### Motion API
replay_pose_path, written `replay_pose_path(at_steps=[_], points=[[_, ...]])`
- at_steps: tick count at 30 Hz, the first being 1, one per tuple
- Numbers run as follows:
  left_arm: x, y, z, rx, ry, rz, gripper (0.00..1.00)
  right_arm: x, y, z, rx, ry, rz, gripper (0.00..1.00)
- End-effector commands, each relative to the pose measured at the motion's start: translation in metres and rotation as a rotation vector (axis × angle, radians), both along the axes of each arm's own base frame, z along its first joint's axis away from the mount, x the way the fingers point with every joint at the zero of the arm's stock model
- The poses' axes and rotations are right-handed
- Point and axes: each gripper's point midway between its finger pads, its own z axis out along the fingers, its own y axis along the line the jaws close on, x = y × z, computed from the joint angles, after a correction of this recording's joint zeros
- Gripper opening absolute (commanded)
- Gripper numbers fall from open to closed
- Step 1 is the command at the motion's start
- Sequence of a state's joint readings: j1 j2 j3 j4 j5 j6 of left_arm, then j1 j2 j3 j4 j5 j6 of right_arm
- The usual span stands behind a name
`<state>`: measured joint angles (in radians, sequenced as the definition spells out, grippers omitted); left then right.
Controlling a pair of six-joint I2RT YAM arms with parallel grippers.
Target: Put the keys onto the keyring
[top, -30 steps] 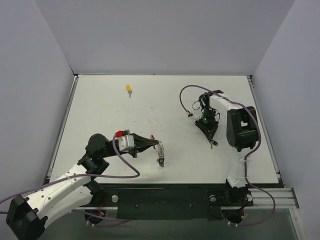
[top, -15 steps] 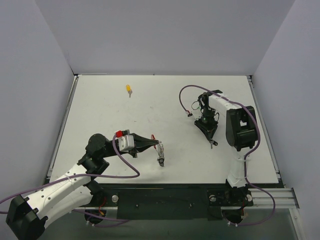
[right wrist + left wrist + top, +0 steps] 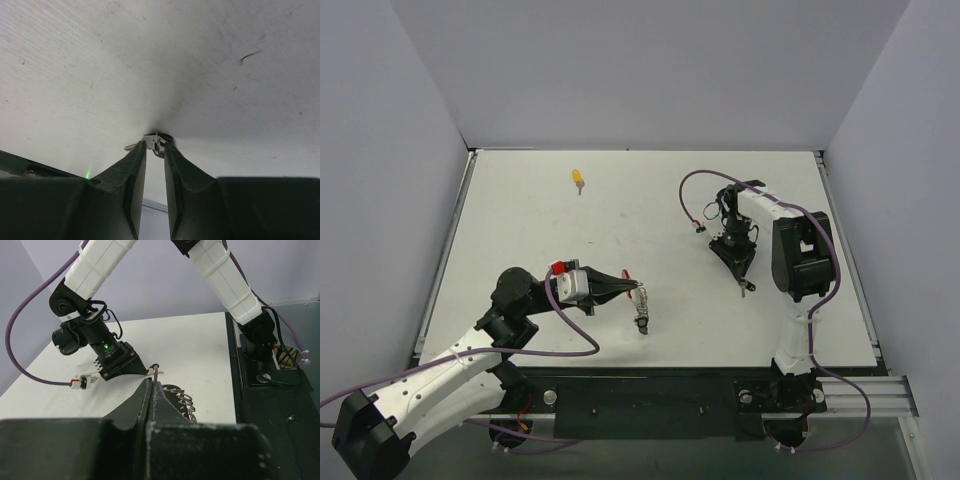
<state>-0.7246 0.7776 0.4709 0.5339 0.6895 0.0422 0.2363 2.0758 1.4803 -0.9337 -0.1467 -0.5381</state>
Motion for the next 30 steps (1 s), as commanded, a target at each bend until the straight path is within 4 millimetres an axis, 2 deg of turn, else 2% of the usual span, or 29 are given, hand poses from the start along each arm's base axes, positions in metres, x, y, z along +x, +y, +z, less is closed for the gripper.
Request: replay_pose_path(at_steps=[1, 10, 30], points=[[-0.0022, 0.0026, 0.0243, -0.052, -0.067, 0.0, 0.0, -0.0059, -0.0045, 0.0068, -0.042, 0.024, -0.008, 0.18], [-0.0019, 0.0027, 0.0243, -0.052, -0.067, 0.001, 0.0, -0.0058, -0.0051, 0.0074, -0.054, 0.022, -0.02, 0.12], [-0.0029, 0.0038, 0.0271, -0.06, -0.073, 0.002, 0.0, -0.0075, -0.0065, 0.0074, -0.057, 0.029, -0.016, 0.09]])
